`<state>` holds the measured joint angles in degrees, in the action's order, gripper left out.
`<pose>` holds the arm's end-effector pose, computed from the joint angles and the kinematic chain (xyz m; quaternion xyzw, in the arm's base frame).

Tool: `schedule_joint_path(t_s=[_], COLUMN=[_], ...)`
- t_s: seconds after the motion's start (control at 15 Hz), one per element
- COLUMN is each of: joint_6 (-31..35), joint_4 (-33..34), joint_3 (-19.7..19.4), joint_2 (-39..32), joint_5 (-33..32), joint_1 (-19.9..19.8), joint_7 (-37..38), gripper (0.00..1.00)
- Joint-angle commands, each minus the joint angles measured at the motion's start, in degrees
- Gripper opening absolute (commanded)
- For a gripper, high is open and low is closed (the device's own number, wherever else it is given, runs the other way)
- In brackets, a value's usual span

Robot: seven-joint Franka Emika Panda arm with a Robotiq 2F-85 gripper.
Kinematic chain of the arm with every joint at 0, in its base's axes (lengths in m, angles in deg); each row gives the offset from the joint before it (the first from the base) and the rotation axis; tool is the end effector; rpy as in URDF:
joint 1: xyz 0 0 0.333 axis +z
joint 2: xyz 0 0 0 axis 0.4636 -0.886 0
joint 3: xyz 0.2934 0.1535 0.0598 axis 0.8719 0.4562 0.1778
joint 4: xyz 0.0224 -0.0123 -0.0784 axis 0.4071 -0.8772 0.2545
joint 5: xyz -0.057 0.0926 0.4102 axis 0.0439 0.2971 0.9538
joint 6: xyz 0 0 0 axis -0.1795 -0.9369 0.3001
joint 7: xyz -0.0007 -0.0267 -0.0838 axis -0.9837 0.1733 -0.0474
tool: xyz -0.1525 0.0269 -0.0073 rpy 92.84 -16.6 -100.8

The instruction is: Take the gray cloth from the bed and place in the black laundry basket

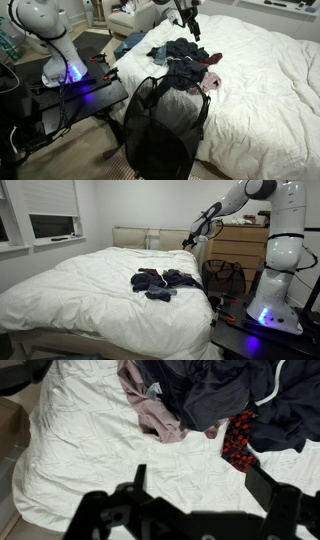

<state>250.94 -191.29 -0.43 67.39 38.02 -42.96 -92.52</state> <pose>0.5704 -0.3380 0.3287 0.9348 -0.2448 0.2430 0.0851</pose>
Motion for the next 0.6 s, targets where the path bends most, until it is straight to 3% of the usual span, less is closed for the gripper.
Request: schedule_joint_path(t_s=[0.0, 0.53], joint_6=[-1.6, -5.3], joint_4=[8.1, 18.7], joint_3=[2.9, 11.4], joint_2=[-7.0, -19.1], joint_5=[3.8, 5.5], joint_1=[-2.2, -10.1], joint_7=[-4.7, -12.1], gripper=[1.00, 1.00])
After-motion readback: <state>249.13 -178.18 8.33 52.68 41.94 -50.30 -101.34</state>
